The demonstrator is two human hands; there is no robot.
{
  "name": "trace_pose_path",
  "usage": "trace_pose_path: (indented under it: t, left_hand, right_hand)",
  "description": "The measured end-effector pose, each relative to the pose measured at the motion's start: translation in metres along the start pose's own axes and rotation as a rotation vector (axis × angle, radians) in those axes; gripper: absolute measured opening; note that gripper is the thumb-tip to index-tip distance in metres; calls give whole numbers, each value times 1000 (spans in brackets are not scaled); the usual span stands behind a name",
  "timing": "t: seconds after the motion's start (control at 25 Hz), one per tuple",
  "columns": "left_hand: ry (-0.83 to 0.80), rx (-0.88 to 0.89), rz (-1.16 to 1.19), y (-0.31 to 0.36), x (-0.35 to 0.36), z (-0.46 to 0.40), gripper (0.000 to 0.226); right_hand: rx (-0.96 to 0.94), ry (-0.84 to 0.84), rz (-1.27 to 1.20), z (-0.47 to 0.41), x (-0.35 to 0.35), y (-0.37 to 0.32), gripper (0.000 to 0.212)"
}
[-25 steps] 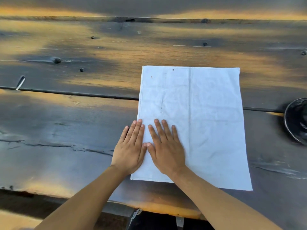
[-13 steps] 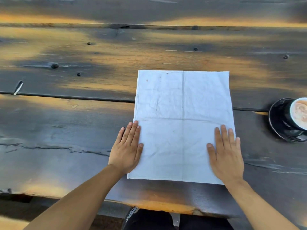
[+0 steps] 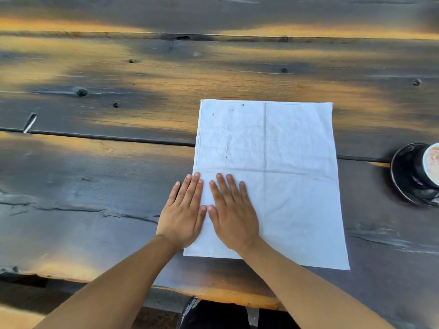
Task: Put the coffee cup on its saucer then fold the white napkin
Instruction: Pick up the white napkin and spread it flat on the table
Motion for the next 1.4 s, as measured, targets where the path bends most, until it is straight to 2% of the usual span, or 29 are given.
trace_pose_path:
  t: [0.12, 0.36, 0.6, 0.76, 0.84, 0.96, 1.04, 1.16, 1.24, 1.32, 1.4]
  left_hand:
    - [-13, -9, -3, 0, -1, 0, 65]
    - [-36, -18, -13, 0, -3, -1, 65]
    - [-79, -23, 14, -1, -3, -3, 66]
    - [-84, 42, 69, 0, -19, 10, 64]
    - [-58, 129, 73, 8, -25, 36, 53]
    - [-25, 210, 71, 13, -24, 79, 38]
    - [-41, 77, 94, 8, -21, 87, 38]
    - [-62, -404, 391, 13, -21, 89, 39]
    - [-46, -631, 568, 27, -25, 86, 38]
    - [16, -755, 675, 37, -25, 84, 38]
    - [47, -964, 798, 40, -22, 85, 44]
  right_hand:
    - [22, 18, 56, 23, -2, 52, 62]
    - [238, -47, 127, 85, -7, 173, 70]
    - [249, -56, -15, 89, -7, 182, 65]
    - [301, 33, -180, 118, -35, 192, 40]
    - [406, -15, -200, 143, -43, 196, 33]
    - [550, -170, -226, 170, -52, 196, 41]
    - [663, -274, -290, 179, -52, 197, 51]
    - [800, -327, -373, 183, -55, 198, 62]
    - [887, -340, -453, 185, -56, 194, 61]
    - [971, -360, -516, 184, -58, 193, 53]
    - [1011, -377, -494, 182, -66, 193, 24]
Point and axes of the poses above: each hand's wrist, its own z-axis away from the middle knuckle, its own x-axis out of the palm, y = z × x, the point moved 3 cm from there along -z, towards the middle knuckle, and after that the axes turned 10 degrees about z, right-handed, at the moved point
